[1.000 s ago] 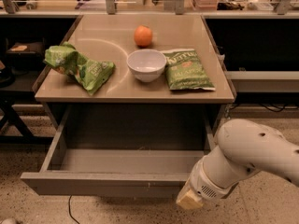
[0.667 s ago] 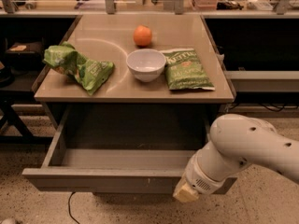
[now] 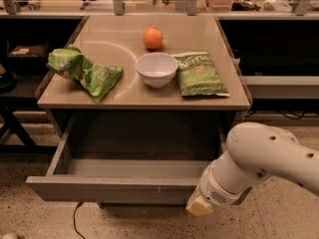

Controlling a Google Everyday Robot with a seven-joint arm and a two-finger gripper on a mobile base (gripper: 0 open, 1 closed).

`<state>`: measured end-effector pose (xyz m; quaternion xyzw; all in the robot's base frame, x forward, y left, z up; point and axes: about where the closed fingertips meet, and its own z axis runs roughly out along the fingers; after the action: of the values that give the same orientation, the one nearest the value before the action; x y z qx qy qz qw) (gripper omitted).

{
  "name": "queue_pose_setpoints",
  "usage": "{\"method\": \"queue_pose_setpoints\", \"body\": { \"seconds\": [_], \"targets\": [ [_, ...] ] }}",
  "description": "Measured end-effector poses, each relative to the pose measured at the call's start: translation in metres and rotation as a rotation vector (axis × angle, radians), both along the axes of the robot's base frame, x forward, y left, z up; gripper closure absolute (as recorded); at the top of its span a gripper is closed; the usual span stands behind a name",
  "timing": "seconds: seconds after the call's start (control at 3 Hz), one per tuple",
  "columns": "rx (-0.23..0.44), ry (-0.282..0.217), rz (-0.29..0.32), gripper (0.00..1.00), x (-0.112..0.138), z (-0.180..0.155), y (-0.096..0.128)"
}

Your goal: Close top drawer

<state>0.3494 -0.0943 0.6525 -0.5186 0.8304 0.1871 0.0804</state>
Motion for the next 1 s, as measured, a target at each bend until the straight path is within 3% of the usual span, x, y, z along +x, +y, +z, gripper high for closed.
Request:
{"method": "queue_pose_setpoints", "body": {
  "seconds": [1.0],
  "targets": [
    [0.0, 0.0, 0.0, 0.13, 0.0, 0.0, 0.0]
  ]
}}
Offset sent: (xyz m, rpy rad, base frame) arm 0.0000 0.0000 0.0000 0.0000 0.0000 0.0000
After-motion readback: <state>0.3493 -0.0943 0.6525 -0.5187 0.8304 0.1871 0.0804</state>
